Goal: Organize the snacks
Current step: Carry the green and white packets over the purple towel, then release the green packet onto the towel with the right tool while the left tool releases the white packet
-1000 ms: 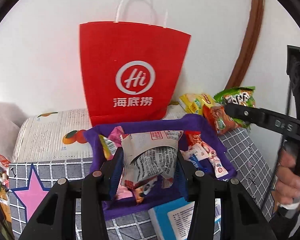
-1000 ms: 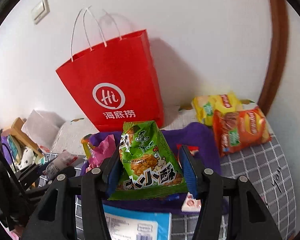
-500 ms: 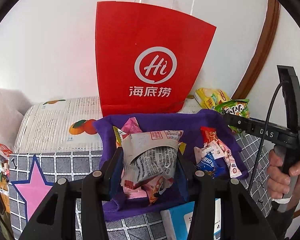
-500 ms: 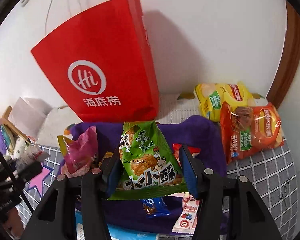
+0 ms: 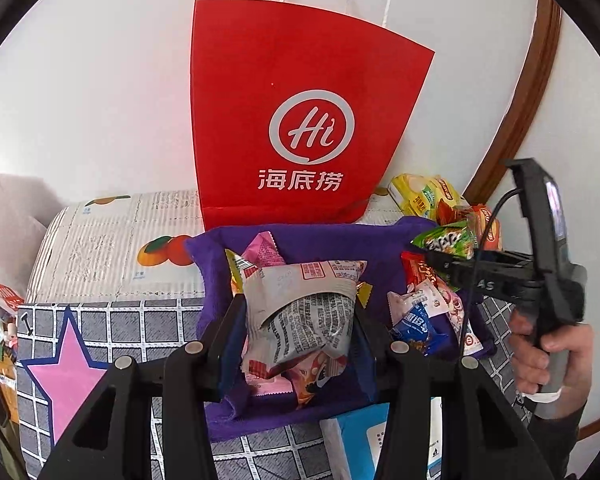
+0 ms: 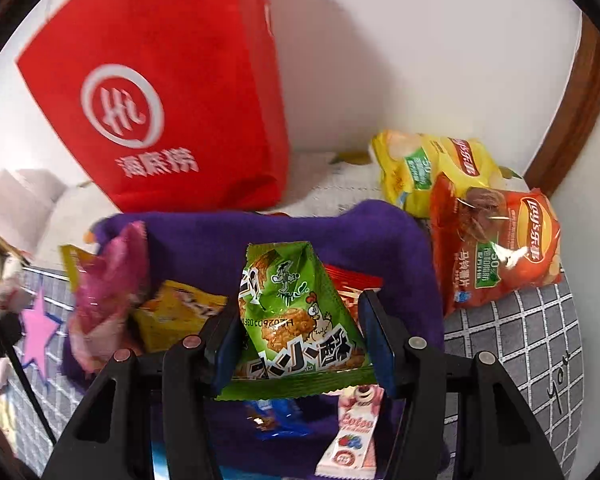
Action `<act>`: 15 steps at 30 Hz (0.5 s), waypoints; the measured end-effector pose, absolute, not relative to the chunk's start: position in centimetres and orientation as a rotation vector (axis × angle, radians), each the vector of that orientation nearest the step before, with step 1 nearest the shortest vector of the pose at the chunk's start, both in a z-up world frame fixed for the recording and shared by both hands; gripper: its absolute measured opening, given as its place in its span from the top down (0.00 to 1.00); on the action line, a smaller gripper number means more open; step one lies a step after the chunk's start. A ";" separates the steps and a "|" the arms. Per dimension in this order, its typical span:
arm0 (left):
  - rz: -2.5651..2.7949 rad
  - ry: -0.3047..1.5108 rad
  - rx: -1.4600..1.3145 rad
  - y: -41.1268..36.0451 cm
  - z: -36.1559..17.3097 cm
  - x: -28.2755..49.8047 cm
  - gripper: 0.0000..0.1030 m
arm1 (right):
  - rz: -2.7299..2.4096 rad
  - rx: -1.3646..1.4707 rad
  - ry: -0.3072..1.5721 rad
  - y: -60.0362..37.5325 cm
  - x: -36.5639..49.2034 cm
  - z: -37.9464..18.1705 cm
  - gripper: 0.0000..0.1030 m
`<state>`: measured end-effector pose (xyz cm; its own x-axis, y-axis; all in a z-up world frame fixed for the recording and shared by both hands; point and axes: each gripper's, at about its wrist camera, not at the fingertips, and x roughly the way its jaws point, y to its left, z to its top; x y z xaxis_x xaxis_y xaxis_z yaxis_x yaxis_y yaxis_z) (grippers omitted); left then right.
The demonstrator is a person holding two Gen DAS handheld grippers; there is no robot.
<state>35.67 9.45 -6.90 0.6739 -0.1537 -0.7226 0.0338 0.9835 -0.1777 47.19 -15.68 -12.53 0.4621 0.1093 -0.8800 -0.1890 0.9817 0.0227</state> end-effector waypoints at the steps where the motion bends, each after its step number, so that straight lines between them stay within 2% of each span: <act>1: -0.106 0.827 -0.156 9.5 -6.9 35.7 0.56 | 0.186 -0.078 1.095 -15.7 47.5 -13.1 0.47; 15: -0.105 0.845 -0.151 9.5 -7.4 35.9 0.55 | 0.192 -0.038 1.201 -16.0 48.7 -16.6 0.46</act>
